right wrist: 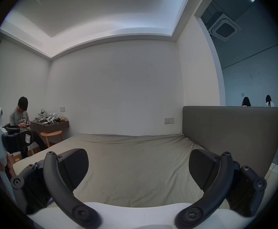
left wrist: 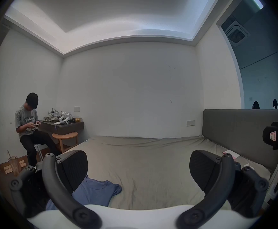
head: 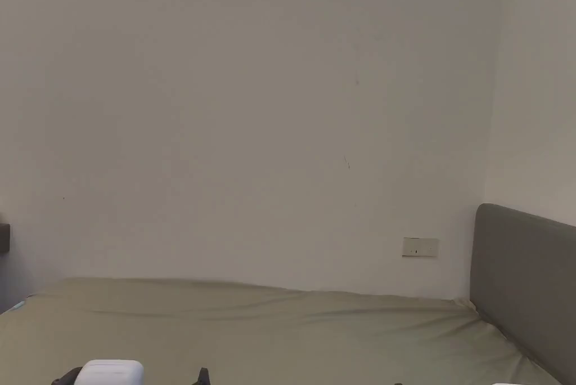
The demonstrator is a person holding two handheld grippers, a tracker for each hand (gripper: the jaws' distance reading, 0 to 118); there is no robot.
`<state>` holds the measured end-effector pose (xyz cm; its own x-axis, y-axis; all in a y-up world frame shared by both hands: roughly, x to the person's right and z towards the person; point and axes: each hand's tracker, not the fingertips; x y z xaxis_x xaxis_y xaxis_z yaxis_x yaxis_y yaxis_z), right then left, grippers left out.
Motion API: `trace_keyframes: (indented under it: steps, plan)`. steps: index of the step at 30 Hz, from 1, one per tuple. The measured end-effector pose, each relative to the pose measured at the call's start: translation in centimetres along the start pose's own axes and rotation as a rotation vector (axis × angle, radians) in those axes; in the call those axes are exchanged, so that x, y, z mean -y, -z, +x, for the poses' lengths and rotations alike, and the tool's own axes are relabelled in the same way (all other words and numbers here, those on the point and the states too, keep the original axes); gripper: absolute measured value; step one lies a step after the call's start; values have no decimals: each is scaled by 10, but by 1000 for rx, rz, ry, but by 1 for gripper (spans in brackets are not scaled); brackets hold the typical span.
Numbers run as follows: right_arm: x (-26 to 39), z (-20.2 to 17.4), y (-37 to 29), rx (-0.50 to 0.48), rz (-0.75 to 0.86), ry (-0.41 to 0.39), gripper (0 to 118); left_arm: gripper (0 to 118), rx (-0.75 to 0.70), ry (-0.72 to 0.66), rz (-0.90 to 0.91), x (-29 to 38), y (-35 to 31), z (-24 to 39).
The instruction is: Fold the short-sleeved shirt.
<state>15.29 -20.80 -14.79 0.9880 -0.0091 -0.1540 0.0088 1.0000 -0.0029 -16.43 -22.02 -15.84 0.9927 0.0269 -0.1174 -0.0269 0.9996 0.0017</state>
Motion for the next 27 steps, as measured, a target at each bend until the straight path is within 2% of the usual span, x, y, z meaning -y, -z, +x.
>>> trace_keyframes:
  steps: [5, 6, 7, 8, 9, 10, 11, 13, 15, 19, 27]
  plan:
    - [-2, 1, -1, -1, 2, 11, 118, 118, 10, -23, -16, 3, 5, -6]
    - [-2, 1, -1, -8, 0, 15, 118, 110, 19, -27, -20, 3, 5, -7]
    - [-3, 2, -2, -21, -4, 23, 117, 87, 34, -32, -23, 3, 5, -7]
    - [-4, 3, -3, -37, -10, 29, 107, 44, 45, -37, -26, 2, 4, -6]
    - [-5, 3, -4, -49, -14, 32, 67, 0, 45, -39, -40, 1, 4, -6]
    - [-7, 3, -6, -58, -17, 35, 29, 0, 49, -42, -48, 0, 4, -6]
    - [-8, 3, -7, -64, -18, 33, 15, 0, 99, -45, -41, 1, 5, -6]
    - [-10, 0, -9, -55, -8, 21, 15, 0, 80, -23, -8, 5, 8, 6]
    - [-10, -1, -10, 7, 18, -15, 15, 0, -6, 25, 29, -1, 2, 13]
    - [-7, -1, -11, -20, 7, -37, 13, 0, 69, -39, -13, -11, -14, 12]
    - [-8, -13, -11, -53, 39, -33, 12, 0, 43, -23, -13, -9, -12, -10]
